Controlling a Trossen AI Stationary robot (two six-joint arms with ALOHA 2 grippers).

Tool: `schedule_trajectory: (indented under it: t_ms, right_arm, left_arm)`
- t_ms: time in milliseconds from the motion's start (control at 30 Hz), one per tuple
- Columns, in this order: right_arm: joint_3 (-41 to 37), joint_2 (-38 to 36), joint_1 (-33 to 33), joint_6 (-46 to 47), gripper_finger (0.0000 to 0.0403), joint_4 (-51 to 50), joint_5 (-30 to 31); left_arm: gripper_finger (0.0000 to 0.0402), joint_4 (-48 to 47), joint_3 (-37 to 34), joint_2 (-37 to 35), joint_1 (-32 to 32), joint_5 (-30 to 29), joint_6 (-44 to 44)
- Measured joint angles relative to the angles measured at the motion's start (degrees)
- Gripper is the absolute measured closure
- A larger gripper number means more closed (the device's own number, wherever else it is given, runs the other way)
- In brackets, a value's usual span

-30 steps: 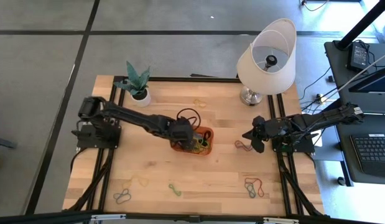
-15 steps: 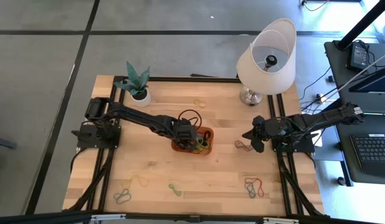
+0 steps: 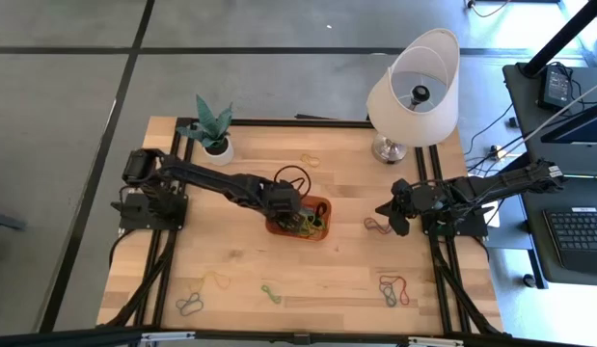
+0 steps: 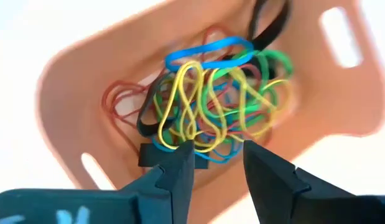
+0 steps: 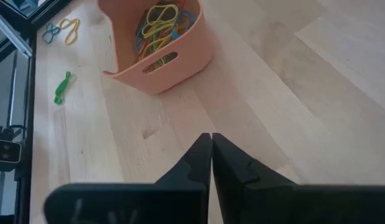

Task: Pick and place rubber bands into bin
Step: Put the blue rubber band into the orange bin

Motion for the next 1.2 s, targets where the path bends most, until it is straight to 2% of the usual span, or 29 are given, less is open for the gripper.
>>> schedule_trajectory:
  t_ms: [200, 467, 600, 700, 1000, 1100, 1200]
  right_arm:
    - [0.0, 0.0, 0.0, 0.0, 0.0388, 0.0, 0.0]
    - [0.0, 0.0, 0.0, 1.4, 0.0400, 1.0, 0.4]
    - [0.0, 0.2, 0.0, 1.6, 0.0401, 6.3, 0.6]
    - [0.4, 1.4, 0.0, 2.7, 0.0401, 8.2, 1.5]
    - [9.3, 12.5, 0.6, 7.5, 0.0402, 6.6, 2.0]
    - [15.2, 18.7, 2.2, 11.3, 0.0403, 0.6, 2.0]
    - [21.9, 25.7, 4.6, 23.0, 0.0403, -10.6, 1.7]
  left_arm:
    - [0.0304, -0.1, 0.0, -5.2, -0.9, -0.8, 1.0]
    - [0.0393, -3.5, 0.0, -9.9, -4.4, -5.9, 4.6]
    - [0.0399, -9.1, 0.0, -11.2, -6.2, -8.8, 8.2]
    - [0.0400, -9.8, -1.4, -12.7, -7.3, -9.0, 12.0]
    - [0.0400, -9.2, -13.7, -22.0, -9.0, -9.1, 12.6]
    - [0.0400, -7.0, -18.8, -26.8, -9.7, -9.0, 12.6]
    - [0.0401, -4.5, -24.1, -32.0, -10.2, -9.5, 12.9]
